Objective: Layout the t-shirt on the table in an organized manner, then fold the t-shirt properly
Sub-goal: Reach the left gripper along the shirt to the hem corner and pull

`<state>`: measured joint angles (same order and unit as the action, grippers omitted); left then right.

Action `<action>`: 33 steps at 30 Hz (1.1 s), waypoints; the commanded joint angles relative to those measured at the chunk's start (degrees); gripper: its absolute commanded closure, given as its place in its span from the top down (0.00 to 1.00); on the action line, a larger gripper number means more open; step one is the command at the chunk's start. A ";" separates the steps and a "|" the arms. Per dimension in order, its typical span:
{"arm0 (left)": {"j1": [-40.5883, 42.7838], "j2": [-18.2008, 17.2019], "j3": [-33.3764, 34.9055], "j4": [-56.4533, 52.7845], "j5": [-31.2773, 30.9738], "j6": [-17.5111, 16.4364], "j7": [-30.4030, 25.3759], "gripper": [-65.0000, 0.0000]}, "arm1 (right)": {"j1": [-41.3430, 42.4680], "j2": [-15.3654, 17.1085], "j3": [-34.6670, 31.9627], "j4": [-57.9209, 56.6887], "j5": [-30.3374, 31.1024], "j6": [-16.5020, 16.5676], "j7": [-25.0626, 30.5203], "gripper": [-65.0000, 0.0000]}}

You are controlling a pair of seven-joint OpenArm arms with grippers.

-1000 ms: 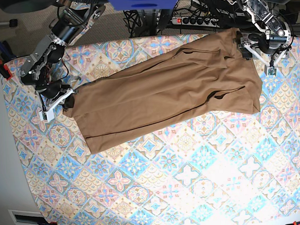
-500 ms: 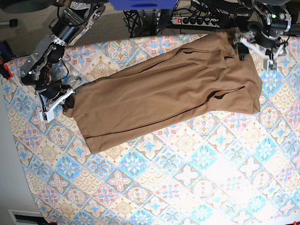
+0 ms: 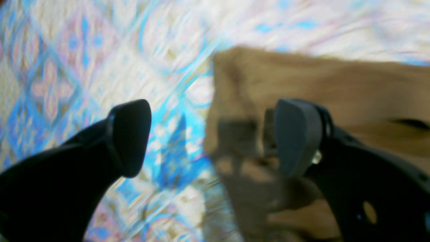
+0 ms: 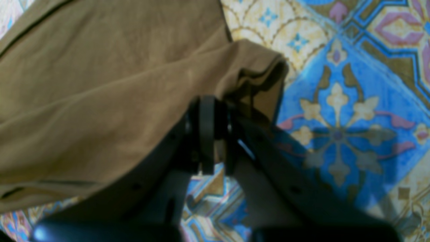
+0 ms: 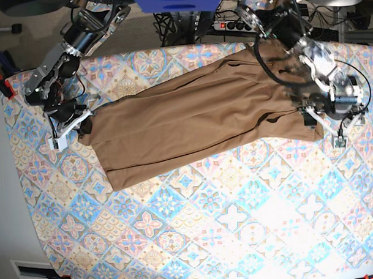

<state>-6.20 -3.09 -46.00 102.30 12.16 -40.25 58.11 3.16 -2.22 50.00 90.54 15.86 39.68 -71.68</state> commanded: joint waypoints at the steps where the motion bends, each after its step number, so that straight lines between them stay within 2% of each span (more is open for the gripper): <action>1: -1.67 -2.40 2.26 -1.51 -0.16 0.25 -1.45 0.82 | 0.84 0.68 -0.02 0.84 0.89 0.32 1.13 0.00; 4: -3.08 -7.50 8.33 -8.54 -1.22 0.25 -1.62 0.82 | 0.05 0.68 -0.11 1.02 0.89 0.32 1.13 0.00; 9: -4.66 -9.35 12.64 -15.05 -0.08 0.25 -7.43 0.82 | -0.30 0.68 -2.57 1.11 0.89 0.32 1.13 0.35; 13: -4.75 -9.96 15.62 -21.11 2.47 0.25 -12.26 0.82 | -0.30 0.68 -2.66 1.19 0.89 0.32 1.13 0.54; 15: -4.75 -9.96 15.62 -22.70 3.09 0.25 -13.32 0.82 | -0.30 0.68 -2.66 1.19 0.89 0.32 1.13 0.59; 19: -4.84 -11.37 15.98 -26.57 4.41 0.25 -15.34 0.82 | -0.30 0.68 -2.48 1.19 0.89 0.32 1.13 0.60; 21: -4.84 -12.07 18.88 -29.11 5.90 0.25 -16.57 0.81 | -0.30 0.68 -2.48 1.19 0.89 0.32 1.13 0.60; 23: -4.84 -13.04 21.16 -30.87 7.13 0.25 -17.54 0.73 | -0.30 0.68 -2.48 1.19 0.89 0.32 1.22 0.60; 25: -4.84 -13.04 22.39 -32.37 7.31 0.25 -19.03 0.55 | -0.30 0.68 -2.48 1.19 0.89 0.32 1.22 0.60; 27: -4.84 -13.04 22.48 -32.89 7.31 0.25 -20.26 0.31 | -0.30 0.68 -2.48 1.19 0.89 0.32 1.22 0.60; 29: -5.28 -12.95 22.48 -32.98 7.40 0.25 -20.35 0.01 | -0.30 0.68 -2.48 1.19 0.89 0.32 1.22 0.60; 33: -8.09 -12.95 22.57 -33.16 8.36 0.25 -20.00 0.00 | -0.30 0.68 -2.39 1.19 0.89 0.32 1.22 0.60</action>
<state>-13.82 -15.55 -23.38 69.10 18.76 -41.10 37.15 1.89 -1.93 47.66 90.63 15.81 39.66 -71.68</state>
